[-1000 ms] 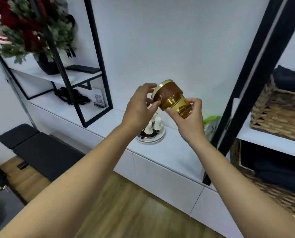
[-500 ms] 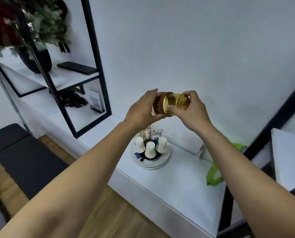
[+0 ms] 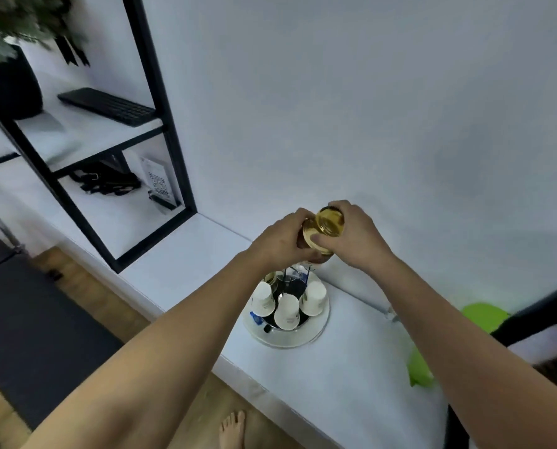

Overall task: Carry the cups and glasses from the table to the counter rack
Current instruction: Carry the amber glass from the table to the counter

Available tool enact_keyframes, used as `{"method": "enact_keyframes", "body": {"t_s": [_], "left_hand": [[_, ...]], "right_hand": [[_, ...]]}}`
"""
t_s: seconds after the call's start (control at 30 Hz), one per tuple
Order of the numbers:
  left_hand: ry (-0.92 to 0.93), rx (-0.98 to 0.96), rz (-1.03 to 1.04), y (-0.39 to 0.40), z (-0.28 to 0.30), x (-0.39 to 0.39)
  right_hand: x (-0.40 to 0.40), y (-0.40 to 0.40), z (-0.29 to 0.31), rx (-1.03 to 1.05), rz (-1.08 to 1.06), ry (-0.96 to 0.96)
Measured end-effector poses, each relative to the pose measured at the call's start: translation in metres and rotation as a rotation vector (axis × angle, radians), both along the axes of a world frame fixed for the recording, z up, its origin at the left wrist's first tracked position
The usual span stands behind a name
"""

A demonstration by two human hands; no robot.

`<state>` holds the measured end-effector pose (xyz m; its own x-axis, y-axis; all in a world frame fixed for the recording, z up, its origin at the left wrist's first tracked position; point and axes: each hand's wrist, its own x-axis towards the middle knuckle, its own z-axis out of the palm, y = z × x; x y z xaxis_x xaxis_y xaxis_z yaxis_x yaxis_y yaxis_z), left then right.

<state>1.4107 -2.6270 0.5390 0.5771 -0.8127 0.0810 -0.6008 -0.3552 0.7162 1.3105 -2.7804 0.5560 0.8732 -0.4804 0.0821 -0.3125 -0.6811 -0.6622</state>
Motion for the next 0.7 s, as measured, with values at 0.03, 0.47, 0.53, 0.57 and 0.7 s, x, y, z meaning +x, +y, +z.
{"method": "enact_keyframes", "body": {"t_s": [0.03, 0.47, 0.53, 0.57, 0.7], "left_hand": [[0.028, 0.009, -0.016, -0.004, -0.007, 0.011], [0.211, 0.107, -0.221, -0.047, -0.098, 0.079], [0.203, 0.107, -0.213, -0.052, -0.107, 0.082], [0.201, 0.107, -0.201, -0.054, -0.111, 0.083], [0.199, 0.146, -0.196, -0.061, -0.124, 0.082]], "right_hand": [[0.009, -0.002, -0.007, 0.008, -0.011, 0.025], [0.055, -0.01, -0.083, 0.028, -0.158, 0.271], [0.058, -0.014, -0.09, 0.027, -0.165, 0.292], [0.06, -0.016, -0.093, 0.025, -0.167, 0.299], [0.063, -0.02, -0.105, 0.026, -0.147, 0.352]]}}
